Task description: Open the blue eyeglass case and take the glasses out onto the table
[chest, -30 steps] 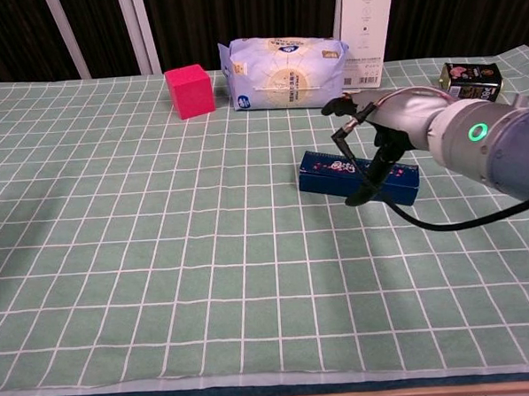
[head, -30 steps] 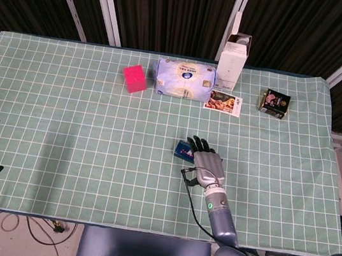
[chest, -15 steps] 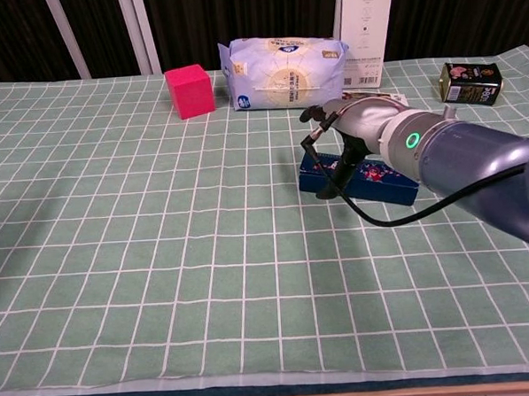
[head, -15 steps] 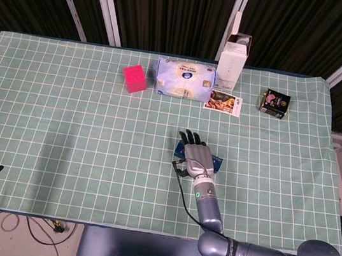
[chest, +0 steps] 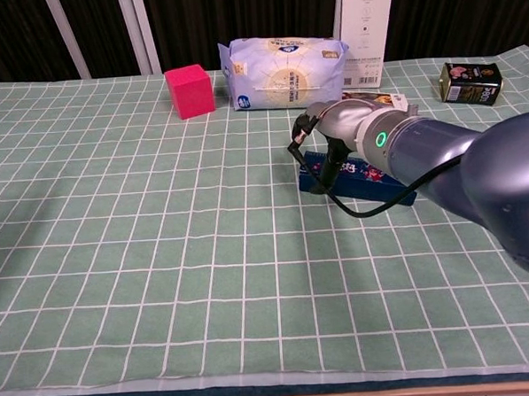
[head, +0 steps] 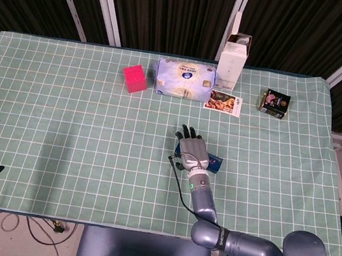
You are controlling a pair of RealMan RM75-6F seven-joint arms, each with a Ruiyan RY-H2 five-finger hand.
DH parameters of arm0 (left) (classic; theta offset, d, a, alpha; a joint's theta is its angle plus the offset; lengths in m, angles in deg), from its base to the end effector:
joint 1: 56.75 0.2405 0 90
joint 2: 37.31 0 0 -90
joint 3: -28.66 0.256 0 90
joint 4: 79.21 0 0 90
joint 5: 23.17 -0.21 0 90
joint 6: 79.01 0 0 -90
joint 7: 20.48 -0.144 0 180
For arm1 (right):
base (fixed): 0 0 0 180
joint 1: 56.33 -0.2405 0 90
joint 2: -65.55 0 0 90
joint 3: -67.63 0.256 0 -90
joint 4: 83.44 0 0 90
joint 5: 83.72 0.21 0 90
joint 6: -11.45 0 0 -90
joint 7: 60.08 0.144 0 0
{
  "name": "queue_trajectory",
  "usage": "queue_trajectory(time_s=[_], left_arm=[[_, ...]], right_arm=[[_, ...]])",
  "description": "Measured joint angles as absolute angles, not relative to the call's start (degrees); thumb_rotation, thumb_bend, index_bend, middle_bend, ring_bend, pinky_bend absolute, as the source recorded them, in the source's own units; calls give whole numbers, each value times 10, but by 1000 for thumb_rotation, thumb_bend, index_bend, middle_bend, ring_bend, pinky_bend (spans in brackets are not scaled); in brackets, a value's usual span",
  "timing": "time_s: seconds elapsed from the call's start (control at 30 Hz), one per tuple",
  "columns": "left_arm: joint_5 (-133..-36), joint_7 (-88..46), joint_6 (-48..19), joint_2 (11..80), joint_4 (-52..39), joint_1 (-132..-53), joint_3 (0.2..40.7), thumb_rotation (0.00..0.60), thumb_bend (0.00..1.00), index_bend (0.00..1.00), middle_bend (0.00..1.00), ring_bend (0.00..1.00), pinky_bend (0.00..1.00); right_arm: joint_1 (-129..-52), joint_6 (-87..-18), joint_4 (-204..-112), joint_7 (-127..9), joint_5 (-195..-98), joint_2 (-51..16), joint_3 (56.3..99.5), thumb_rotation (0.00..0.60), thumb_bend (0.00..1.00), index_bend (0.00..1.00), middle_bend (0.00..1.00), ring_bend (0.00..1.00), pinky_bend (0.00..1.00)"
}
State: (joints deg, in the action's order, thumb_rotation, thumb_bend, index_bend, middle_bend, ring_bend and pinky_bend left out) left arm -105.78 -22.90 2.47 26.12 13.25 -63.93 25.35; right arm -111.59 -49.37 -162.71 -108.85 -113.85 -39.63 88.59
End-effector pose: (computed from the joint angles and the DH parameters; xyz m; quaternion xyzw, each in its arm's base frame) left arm -0.3144 0.1952 0.1590 -0.6039 -0.3892 -0.3612 0.5944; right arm -0.0727 -0.3683 -0.0763 0.7067 -0.4318 0.2930 0.4778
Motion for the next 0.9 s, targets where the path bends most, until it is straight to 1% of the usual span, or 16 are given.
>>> queue_trajectory(time_s=[0.13, 0.3, 0.53, 0.77, 0.9], left_arm=[[-1055, -226, 21, 260, 135, -640, 254, 600, 6, 0, 0, 0, 0], [-1052, -224, 18, 258, 138, -640, 254, 600, 6, 0, 0, 0, 0], [-1050, -218, 14, 256, 142, -641, 255, 600, 6, 0, 0, 0, 0], [-1050, -217, 12, 254, 146, -641, 256, 600, 6, 0, 0, 0, 0], [-1050, -215, 12, 252, 147, -641, 257, 600, 6, 0, 0, 0, 0]], right_arm=[[-1127, -493, -1620, -1107, -1116, -399, 885, 600, 300, 223, 0, 0, 233], [-1143, -493, -1609, -1126, -1085, -406, 886, 600, 366, 227, 0, 0, 233], [-1154, -516, -1600, -1141, -1068, -413, 887, 600, 373, 227, 0, 0, 233], [-1162, -534, -1612, -1167, -1029, -413, 891, 600, 374, 228, 0, 0, 233], [-1164, -536, -1613, -1169, -1022, -414, 892, 600, 407, 228, 0, 0, 233]])
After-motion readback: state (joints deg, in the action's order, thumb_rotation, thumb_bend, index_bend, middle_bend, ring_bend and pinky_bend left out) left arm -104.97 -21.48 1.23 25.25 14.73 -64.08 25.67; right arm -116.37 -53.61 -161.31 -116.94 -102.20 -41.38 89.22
